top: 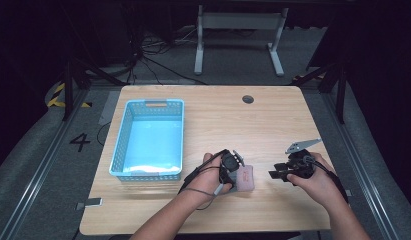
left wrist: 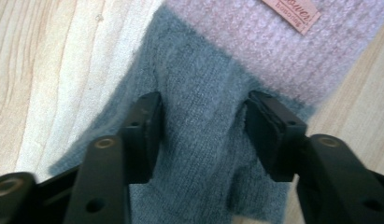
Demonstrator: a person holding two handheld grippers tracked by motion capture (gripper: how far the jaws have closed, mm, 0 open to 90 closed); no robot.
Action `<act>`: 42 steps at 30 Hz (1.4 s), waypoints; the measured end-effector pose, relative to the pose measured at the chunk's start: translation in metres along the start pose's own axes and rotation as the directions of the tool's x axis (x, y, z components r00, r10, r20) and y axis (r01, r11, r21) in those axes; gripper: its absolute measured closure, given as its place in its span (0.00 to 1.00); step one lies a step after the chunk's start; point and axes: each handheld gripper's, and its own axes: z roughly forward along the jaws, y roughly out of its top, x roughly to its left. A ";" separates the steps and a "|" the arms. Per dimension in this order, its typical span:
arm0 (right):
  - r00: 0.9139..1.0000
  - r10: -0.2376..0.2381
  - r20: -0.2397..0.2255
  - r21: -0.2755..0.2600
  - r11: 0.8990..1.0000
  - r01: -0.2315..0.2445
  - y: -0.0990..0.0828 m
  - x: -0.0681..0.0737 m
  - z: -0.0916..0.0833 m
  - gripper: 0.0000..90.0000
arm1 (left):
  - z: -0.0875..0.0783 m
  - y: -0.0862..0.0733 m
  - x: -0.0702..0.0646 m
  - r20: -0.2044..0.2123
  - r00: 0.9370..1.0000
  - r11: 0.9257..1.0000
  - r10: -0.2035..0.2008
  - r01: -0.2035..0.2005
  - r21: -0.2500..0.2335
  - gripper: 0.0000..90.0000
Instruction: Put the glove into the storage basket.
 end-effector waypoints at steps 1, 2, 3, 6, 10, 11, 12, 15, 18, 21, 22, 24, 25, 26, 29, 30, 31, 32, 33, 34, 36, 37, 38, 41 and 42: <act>1.000 0.001 -0.001 -0.001 1.000 -0.001 0.000 0.000 0.000 0.66 | 0.000 0.000 0.000 0.001 1.000 1.000 0.004 -0.004 0.003 0.58; 1.000 0.002 -0.001 -0.001 1.000 -0.002 0.000 0.000 0.000 0.66 | -0.001 0.001 -0.001 0.000 1.000 1.000 0.008 -0.008 0.004 0.60; 1.000 0.002 0.000 -0.001 1.000 -0.002 0.000 0.000 0.000 0.66 | -0.001 0.001 -0.001 0.000 1.000 1.000 0.008 -0.008 0.004 0.62; 1.000 0.002 0.000 0.000 1.000 -0.002 0.000 0.000 0.001 0.66 | -0.002 0.001 0.000 0.015 1.000 1.000 0.018 -0.018 0.005 0.69; 1.000 0.001 0.003 -0.001 1.000 -0.001 0.000 -0.001 0.001 0.66 | -0.002 -0.001 0.004 0.038 0.999 1.000 0.021 -0.021 -0.014 0.77; 1.000 0.001 0.002 -0.001 1.000 -0.001 -0.001 -0.002 0.000 0.66 | -0.002 -0.001 0.004 0.042 0.999 1.000 0.017 -0.016 -0.016 0.78; 1.000 0.001 0.005 -0.003 1.000 -0.001 -0.001 -0.002 0.001 0.66 | -0.002 -0.002 0.005 0.046 0.999 1.000 0.012 -0.011 -0.018 0.78; 1.000 0.004 0.006 -0.002 1.000 -0.004 -0.001 -0.003 0.001 0.66 | -0.004 -0.002 0.007 0.059 0.998 1.000 0.014 -0.013 -0.021 0.80; 1.000 0.002 0.002 -0.004 1.000 -0.002 -0.001 -0.002 0.001 0.65 | -0.006 -0.003 0.008 0.081 0.996 0.999 0.023 -0.021 -0.024 0.82; 1.000 0.001 0.008 -0.009 1.000 -0.001 -0.001 -0.003 0.000 0.65 | -0.012 -0.004 0.008 0.094 0.995 0.999 0.037 -0.035 -0.022 0.84; 1.000 0.001 0.007 -0.008 1.000 -0.001 -0.001 -0.004 0.000 0.65 | -0.015 -0.004 0.008 0.098 0.994 0.999 0.039 -0.037 -0.021 0.84; 1.000 0.002 0.014 -0.014 1.000 -0.002 -0.001 -0.004 -0.001 0.65 | -0.021 -0.004 0.007 0.102 0.994 0.999 0.042 -0.039 -0.027 0.84; 1.000 0.002 0.014 -0.014 1.000 -0.002 -0.001 -0.004 -0.001 0.65 | -0.024 -0.004 0.007 0.104 0.994 0.999 0.042 -0.040 -0.024 0.84; 1.000 0.004 0.012 -0.012 1.000 -0.004 -0.001 -0.005 -0.001 0.65 | -0.027 -0.004 0.007 0.103 0.994 0.999 0.045 -0.042 -0.035 0.84; 1.000 0.004 0.008 -0.014 1.000 -0.004 0.000 -0.005 -0.001 0.65 | -0.042 -0.006 0.007 0.101 0.994 0.998 0.043 -0.039 -0.042 0.84; 1.000 0.004 0.008 -0.014 1.000 -0.004 0.000 -0.005 -0.001 0.65 | -0.042 -0.006 0.007 0.101 0.994 0.998 0.043 -0.039 -0.042 0.84; 1.000 0.004 0.008 -0.014 1.000 -0.004 0.000 -0.005 -0.001 0.65 | -0.046 -0.007 0.007 0.106 0.994 0.998 0.041 -0.036 -0.045 0.84; 1.000 0.006 0.009 -0.018 1.000 -0.005 0.001 -0.006 -0.001 0.65 | -0.050 -0.008 0.008 0.107 0.994 0.998 0.037 -0.032 -0.050 0.84; 1.000 0.006 0.009 -0.018 1.000 -0.005 0.001 -0.006 -0.001 0.65 | -0.053 -0.008 0.008 0.107 0.994 0.998 0.035 -0.030 -0.053 0.84; 1.000 0.006 0.008 -0.019 1.000 -0.006 0.001 -0.006 -0.001 0.65 | -0.058 -0.009 0.009 0.103 0.994 0.998 0.034 -0.028 -0.061 0.84; 1.000 0.006 0.009 -0.015 1.000 -0.006 0.002 -0.007 -0.001 0.65 | -0.065 -0.012 0.010 0.101 0.994 0.998 0.031 -0.025 -0.063 0.84; 1.000 0.008 0.007 -0.016 1.000 -0.008 0.002 -0.007 0.000 0.65 | -0.069 -0.013 0.011 0.099 0.995 0.998 0.034 -0.028 -0.063 0.84; 1.000 0.006 0.006 -0.015 1.000 -0.006 0.003 -0.008 0.000 0.65 | -0.072 -0.013 0.011 0.093 0.995 0.997 0.032 -0.025 -0.066 0.84; 1.000 0.006 0.003 -0.018 1.000 -0.006 0.007 -0.010 0.003 0.65 | -0.082 -0.015 0.013 0.080 0.996 0.998 0.035 -0.030 -0.063 0.84; 1.000 0.005 -0.001 -0.017 1.000 -0.005 0.009 -0.010 0.003 0.65 | -0.085 -0.016 0.012 0.077 0.996 0.997 0.036 -0.031 -0.065 0.84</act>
